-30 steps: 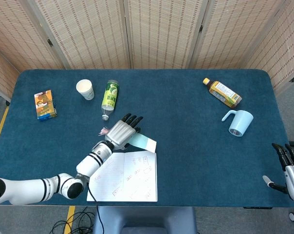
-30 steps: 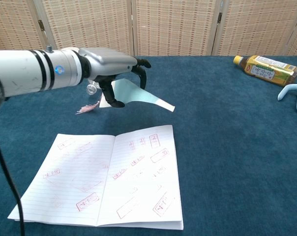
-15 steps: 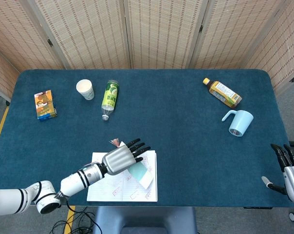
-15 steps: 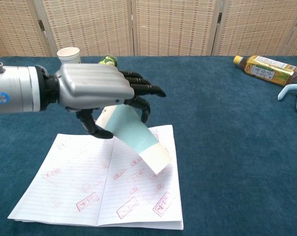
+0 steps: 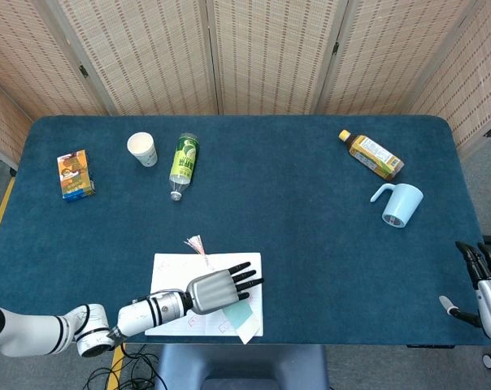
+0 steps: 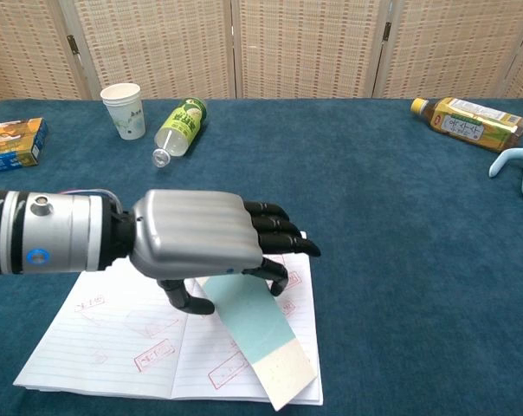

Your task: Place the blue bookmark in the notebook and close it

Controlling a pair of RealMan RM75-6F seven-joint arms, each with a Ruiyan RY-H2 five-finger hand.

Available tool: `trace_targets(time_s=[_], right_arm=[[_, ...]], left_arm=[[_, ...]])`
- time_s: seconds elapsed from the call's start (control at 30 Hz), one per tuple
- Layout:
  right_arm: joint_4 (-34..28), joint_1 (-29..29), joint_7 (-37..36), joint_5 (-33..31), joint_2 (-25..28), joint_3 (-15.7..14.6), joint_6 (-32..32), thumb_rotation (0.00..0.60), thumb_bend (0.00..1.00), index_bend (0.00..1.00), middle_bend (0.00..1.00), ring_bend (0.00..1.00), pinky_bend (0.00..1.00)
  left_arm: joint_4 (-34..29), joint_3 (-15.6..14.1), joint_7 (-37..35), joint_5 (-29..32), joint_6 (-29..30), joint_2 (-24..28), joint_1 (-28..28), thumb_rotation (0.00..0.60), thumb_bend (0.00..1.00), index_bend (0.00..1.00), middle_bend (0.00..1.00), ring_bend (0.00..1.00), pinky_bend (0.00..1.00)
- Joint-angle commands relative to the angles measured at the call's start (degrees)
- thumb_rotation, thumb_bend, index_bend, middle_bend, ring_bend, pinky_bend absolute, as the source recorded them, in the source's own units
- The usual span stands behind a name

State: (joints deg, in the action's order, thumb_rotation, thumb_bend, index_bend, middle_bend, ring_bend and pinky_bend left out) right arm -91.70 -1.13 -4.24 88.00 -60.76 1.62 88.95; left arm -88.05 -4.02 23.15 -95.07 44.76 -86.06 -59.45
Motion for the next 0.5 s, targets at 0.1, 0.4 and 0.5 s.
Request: trace_targets(time_s=[0.1,0.4,0.5], right_arm=[[0.1,-0.1,-0.1,0.0,-0.1,0.0,0.0,0.6,0.11,0.04,0.13,0.04,0.12],[0.7,-0.2,-0.7,-0.1,-0.2,0.0,0.1,0.6,0.11,0.04,0.13,0.04,0.12],[0.8,-0.2,-0.9,-0.1,-0.3,0.0,0.0,0.6,0.11,0.04,0.13,0.04,0.12]], left_arm=[[1.3,0.7,1.1,-0.1,-1.6,-2.0,-0.7,0.6,0.31,0.3,0.01,0.0,0.09],[1.6,1.8,6.5,3.0,-4.5,-2.4,-0.8,0.6,0.31,0.24,0.0,0.0,0.09],[1.3,2.1,8.2,4.3,-5.3,-2.1,-0.7,0.6,0.31,0.23,0.0,0.0,0.09]])
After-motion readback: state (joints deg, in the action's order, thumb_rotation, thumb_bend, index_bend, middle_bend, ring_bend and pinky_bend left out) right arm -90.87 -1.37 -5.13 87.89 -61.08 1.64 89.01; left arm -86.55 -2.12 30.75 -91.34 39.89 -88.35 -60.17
